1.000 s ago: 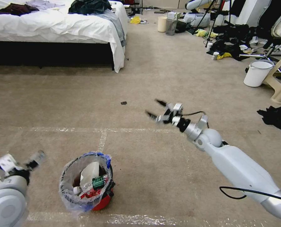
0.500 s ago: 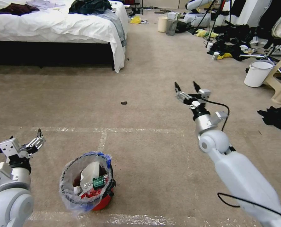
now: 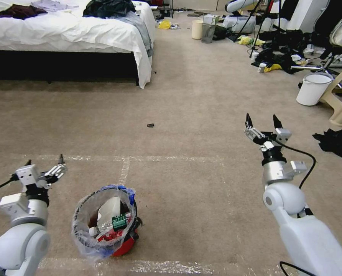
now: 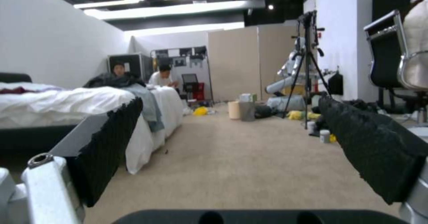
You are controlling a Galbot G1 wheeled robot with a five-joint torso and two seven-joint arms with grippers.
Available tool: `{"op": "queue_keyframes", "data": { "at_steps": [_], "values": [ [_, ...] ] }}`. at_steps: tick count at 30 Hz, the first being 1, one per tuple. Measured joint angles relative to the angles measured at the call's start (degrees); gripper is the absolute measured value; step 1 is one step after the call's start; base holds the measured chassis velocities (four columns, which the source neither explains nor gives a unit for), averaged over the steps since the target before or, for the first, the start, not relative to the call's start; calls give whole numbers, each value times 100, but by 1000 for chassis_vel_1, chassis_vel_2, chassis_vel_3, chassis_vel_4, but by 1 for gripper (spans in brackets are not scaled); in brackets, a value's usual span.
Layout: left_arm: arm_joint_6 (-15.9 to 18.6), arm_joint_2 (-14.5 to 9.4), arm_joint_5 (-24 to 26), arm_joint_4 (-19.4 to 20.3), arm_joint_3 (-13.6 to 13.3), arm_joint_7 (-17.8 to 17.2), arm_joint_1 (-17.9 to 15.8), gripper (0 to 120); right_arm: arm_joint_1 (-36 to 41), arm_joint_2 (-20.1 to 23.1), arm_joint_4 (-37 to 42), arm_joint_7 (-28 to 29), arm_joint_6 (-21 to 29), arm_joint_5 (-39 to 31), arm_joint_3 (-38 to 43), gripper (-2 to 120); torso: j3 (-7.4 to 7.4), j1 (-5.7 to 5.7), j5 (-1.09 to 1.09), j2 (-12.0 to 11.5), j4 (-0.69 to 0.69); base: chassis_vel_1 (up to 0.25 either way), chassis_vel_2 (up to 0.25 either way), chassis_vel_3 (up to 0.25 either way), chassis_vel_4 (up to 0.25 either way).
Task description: Pick up the trash bin and place the garbage on the floor into it.
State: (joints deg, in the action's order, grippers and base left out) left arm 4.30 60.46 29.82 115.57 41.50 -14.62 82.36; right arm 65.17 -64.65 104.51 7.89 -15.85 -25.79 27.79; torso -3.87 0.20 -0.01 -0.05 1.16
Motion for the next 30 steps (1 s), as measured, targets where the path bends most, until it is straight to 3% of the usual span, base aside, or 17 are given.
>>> {"op": "queue_keyframes", "data": {
  "at_steps": [7,12,17,30],
  "values": [
    [-32,-82,172,-189,-428,78,-399,100,491,-422,141,-55,-209,462,173,100,0,0,-1,0,1,0,0,0,0],
    [-96,-225,170,-416,-746,332,-633,100,884,-818,218,-169,-349,731,415,100,0,0,0,1,0,0,0,0,0],
    [-146,-227,119,-541,-874,329,-836,100,1077,-914,277,-241,-401,854,572,100,0,0,-1,0,1,0,0,0,0],
    [-121,-211,138,-535,-888,261,-862,100,1100,-910,287,-256,-396,847,593,100,0,0,-1,0,0,0,0,0,0]
  ]
}}
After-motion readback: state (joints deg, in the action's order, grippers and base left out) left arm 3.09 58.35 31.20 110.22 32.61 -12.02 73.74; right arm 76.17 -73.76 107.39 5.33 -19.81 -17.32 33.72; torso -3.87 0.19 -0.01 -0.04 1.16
